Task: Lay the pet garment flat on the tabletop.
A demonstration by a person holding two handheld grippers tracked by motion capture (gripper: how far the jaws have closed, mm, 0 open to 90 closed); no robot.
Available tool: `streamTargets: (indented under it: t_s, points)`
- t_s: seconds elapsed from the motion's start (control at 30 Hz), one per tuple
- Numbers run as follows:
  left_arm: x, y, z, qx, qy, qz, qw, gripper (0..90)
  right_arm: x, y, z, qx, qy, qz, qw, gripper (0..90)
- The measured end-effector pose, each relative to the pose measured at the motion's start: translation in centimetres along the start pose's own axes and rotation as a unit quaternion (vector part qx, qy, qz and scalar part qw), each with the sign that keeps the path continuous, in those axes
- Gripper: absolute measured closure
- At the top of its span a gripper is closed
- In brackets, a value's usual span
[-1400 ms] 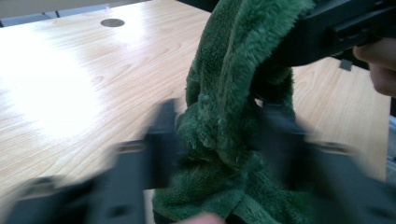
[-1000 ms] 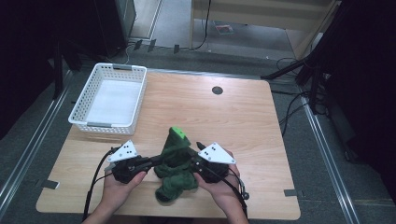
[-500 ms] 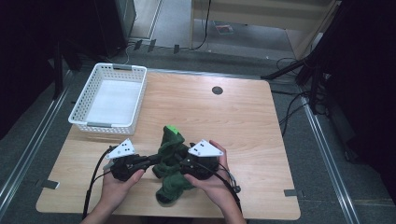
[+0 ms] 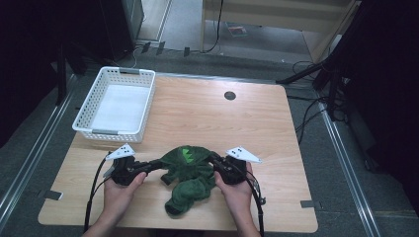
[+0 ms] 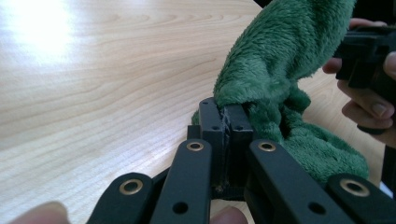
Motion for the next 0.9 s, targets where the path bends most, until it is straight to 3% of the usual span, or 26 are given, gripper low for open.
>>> streamTargets:
  t_s: [0.13,0.23,0.4,0.47,0.53,0.6,0.67,0.7,0.73,0.77,0.83,0.9]
  points:
    - [0.2,-0.1,-0.1,-0.001,-0.004,-0.007,1.0,88.8,0.0,0.2,-0.3,-0.007,0.011,0.003,0.9999,79.4]
    - [0.3,-0.1,-0.3,-0.008,-0.007,-0.013,0.9999,88.7,0.2,0.5,-0.9,-0.017,0.044,0.005,0.9989,86.2]
    - [-0.2,0.3,-0.8,-0.028,-0.021,0.01,0.9993,88.7,0.5,1.0,-1.6,-0.032,0.057,-0.013,0.9978,87.2]
    - [-0.4,0.7,-1.2,-0.037,-0.024,0.019,0.9988,88.7,0.9,1.8,-2.6,-0.042,0.076,-0.038,0.9955,86.8]
    - [-0.5,1.0,-1.5,-0.04,-0.02,0.028,0.9986,88.7,1.0,1.9,-2.8,-0.046,0.078,-0.049,0.9947,86.5]
    - [-0.4,1.1,-1.5,-0.04,-0.02,0.024,0.9987,88.5,1.4,2.1,-3.4,-0.056,0.085,-0.077,0.9918,85.7]
    - [-0.2,1.0,-1.3,-0.032,-0.016,0.021,0.9991,88.4,1.4,2.0,-3.3,-0.052,0.083,-0.075,0.9923,85.7]
    - [0.1,1.0,-0.8,-0.019,0.005,0.015,0.9997,88.4,1.1,1.7,-2.7,-0.041,0.07,-0.063,0.9947,85.7]
    - [0.1,1.3,0.1,-0.002,0.038,0.027,0.9989,88.3,0.9,1.5,-2.4,-0.036,0.063,-0.058,0.9956,85.6]
    - [0.1,1.3,0.1,-0.002,0.038,0.027,0.9989,88.2,0.9,1.5,-2.4,-0.036,0.063,-0.058,0.9956,85.6]
    - [0.0,2.1,1.9,0.016,0.071,0.044,0.9964,88.1,-0.3,1.3,-0.8,-0.006,0.053,-0.027,0.9982,84.6]
    - [0.0,3.1,4.0,0.03,0.093,0.047,0.9941,87.3,-1.9,1.2,0.8,0.023,0.017,0.0,0.9996,82.6]
Point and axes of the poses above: each handheld gripper's, and its own axes: z roughly forward along the jaws, y roughly out of its top, x roughly to its left, the point moved 1 cm from there along z, roughly forward along the jaws, and after that the axes turned 3 degrees about -x, right-handed, at the moved point
